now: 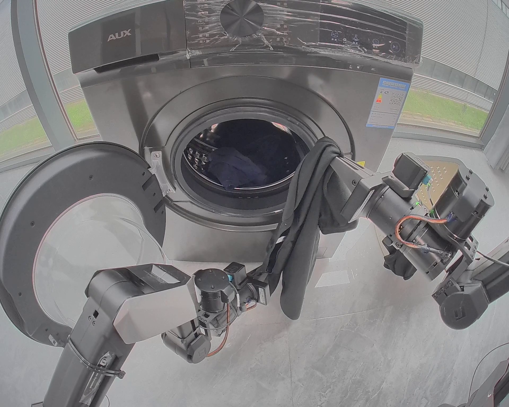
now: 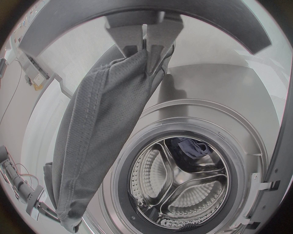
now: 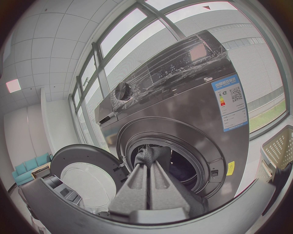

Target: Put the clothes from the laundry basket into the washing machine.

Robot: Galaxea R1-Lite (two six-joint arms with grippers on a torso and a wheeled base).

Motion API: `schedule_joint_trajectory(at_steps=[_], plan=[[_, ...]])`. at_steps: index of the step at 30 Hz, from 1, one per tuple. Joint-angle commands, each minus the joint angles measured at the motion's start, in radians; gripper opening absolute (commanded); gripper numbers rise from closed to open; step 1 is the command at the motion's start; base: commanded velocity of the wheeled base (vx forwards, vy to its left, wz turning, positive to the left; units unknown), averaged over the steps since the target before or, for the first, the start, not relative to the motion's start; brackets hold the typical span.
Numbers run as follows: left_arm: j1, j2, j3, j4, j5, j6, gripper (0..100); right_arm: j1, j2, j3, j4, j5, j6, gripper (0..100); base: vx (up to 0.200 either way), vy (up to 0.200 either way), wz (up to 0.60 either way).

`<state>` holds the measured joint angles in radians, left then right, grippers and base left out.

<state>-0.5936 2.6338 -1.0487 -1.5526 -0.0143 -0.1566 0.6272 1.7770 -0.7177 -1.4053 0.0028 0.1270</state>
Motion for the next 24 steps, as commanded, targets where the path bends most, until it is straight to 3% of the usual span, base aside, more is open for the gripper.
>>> schedule_joint_trajectory(at_steps=[1, 6, 11, 15, 20, 24], plan=[[0.032, -0.049, 0.012, -0.008, -0.001, 0.000, 0, -0.006, 0.001, 0.014, -0.004, 0.000, 0.000, 0, 0.000, 0.000, 0.00], [0.077, -0.225, 0.161, -0.009, -0.010, 0.002, 0, -0.011, -0.005, 0.044, -0.004, 0.003, 0.000, 0, 0.000, 0.000, 0.00], [0.117, -0.442, 0.375, -0.008, -0.078, 0.009, 0, -0.012, -0.008, 0.057, -0.015, 0.002, 0.010, 0, 0.000, 0.000, 0.00], [0.169, -0.607, 0.524, -0.008, -0.092, 0.017, 0, -0.012, -0.007, 0.066, -0.044, -0.001, 0.019, 0, 0.000, 0.000, 0.00], [0.250, -0.772, 0.579, -0.006, -0.098, -0.008, 0, -0.009, 0.004, 0.095, -0.050, -0.003, 0.022, 0, 0.000, 0.000, 0.00], [0.259, -0.833, 0.592, -0.006, -0.119, -0.006, 0, -0.014, 0.013, 0.099, -0.061, -0.004, 0.022, 0, 0.000, 0.000, 0.00]])
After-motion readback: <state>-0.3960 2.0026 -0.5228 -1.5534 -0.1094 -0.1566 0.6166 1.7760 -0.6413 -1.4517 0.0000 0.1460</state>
